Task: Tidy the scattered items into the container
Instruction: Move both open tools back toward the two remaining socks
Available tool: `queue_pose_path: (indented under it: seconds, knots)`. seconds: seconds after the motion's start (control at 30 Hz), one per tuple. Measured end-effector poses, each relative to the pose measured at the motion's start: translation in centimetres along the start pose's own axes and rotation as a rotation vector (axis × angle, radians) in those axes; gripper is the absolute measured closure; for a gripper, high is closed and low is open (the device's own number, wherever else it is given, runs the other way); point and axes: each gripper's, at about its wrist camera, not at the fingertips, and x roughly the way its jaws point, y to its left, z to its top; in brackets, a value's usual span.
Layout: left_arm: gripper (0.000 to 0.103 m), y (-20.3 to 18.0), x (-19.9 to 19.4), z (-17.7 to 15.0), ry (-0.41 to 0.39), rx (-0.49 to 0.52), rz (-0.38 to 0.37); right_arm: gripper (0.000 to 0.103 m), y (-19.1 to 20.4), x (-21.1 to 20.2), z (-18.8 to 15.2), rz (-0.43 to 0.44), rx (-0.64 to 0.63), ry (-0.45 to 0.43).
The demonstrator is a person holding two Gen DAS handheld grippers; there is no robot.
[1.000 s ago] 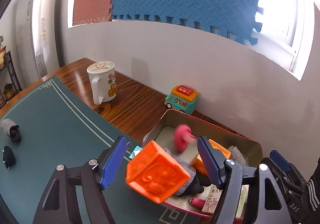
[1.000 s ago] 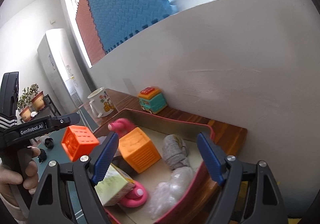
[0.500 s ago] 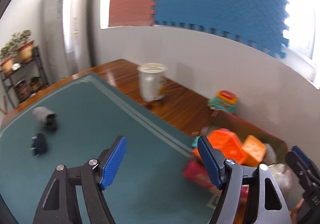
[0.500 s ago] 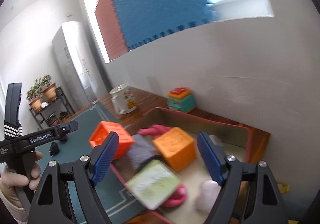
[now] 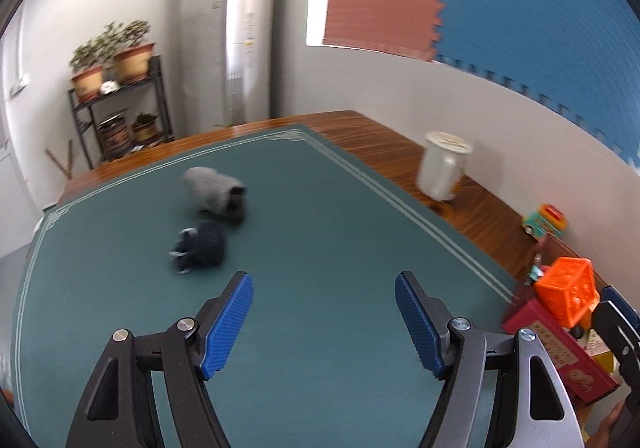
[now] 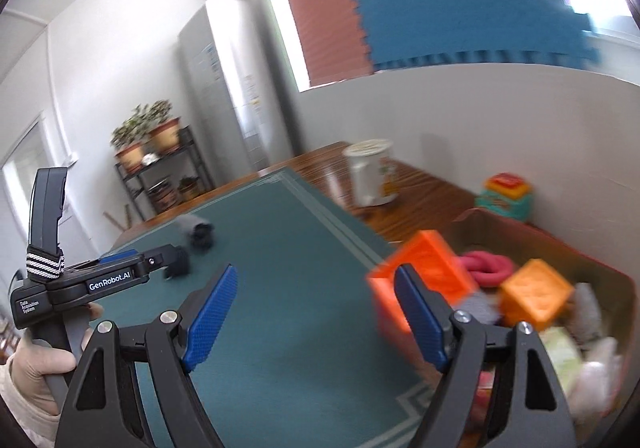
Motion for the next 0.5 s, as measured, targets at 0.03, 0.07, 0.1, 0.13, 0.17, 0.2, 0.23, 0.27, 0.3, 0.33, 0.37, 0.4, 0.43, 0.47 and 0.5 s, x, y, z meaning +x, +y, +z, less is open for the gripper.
queue_pose_path:
  seconds: [0.03,0.07,0.1,0.13,0.17,0.2,0.23,0.27,0.3,0.33,0.37,0.4,0.43,0.47,0.5]
  knots:
    - [0.028,1.1,-0.1,0.0,-0.002,-0.014,0.011,0.02,0.9,0.7,0.0,0.014,-0.007,0.013]
    - [0.028,1.8,-0.2,-0.1,-0.004,-0.026,0.018,0.02,1.6,1.3,0.1,0.025,-0.013,0.022]
    - [0.028,2.6,-0.3,0.0,-0.007,-0.039,0.026,0.02,2.3,1.9,0.1,0.036,-0.021,0.03]
    - [0.028,3.6,-0.4,0.0,-0.01,-0.056,0.038,0.02,3.2,2.5,0.1,0.047,-0.031,0.038]
    - [0.028,4.6,-0.5,0.0,-0.012,-0.074,0.051,0.02,4.0,3.1,0.2,0.059,-0.041,0.045]
    - [0.028,5.5,-0.5,0.0,-0.013,-0.092,0.059,0.02,4.8,3.7,0.2,0.07,-0.052,0.051]
    - [0.028,6.6,-0.5,0.1,-0.014,-0.115,0.068,0.02,5.5,4.2,0.3,0.079,-0.065,0.055]
    - [0.028,7.3,-0.5,0.1,-0.014,-0.128,0.075,0.02,6.3,4.8,0.4,0.087,-0.078,0.06]
    - [0.028,7.9,-0.4,0.1,-0.014,-0.141,0.083,0.02,7.0,5.3,0.4,0.096,-0.089,0.066]
    - [0.028,8.8,-0.4,0.1,-0.015,-0.156,0.093,0.02,7.7,5.9,0.5,0.105,-0.1,0.071]
    - [0.028,9.3,-0.3,0.1,-0.014,-0.165,0.099,0.02,8.3,6.5,0.6,0.112,-0.109,0.077]
    - [0.028,9.8,-0.1,0.0,-0.013,-0.175,0.104,0.02,8.8,7.0,0.6,0.119,-0.115,0.083]
    - [0.028,10.3,0.0,0.0,-0.012,-0.184,0.11,0.02,9.3,7.6,0.7,0.127,-0.123,0.09]
    - [0.028,10.9,0.1,0.0,-0.011,-0.194,0.116,0.02,9.8,8.2,0.8,0.135,-0.13,0.097]
    - [0.028,11.3,0.3,0.0,-0.009,-0.201,0.122,0.02,10.2,8.8,0.9,0.141,-0.138,0.103]
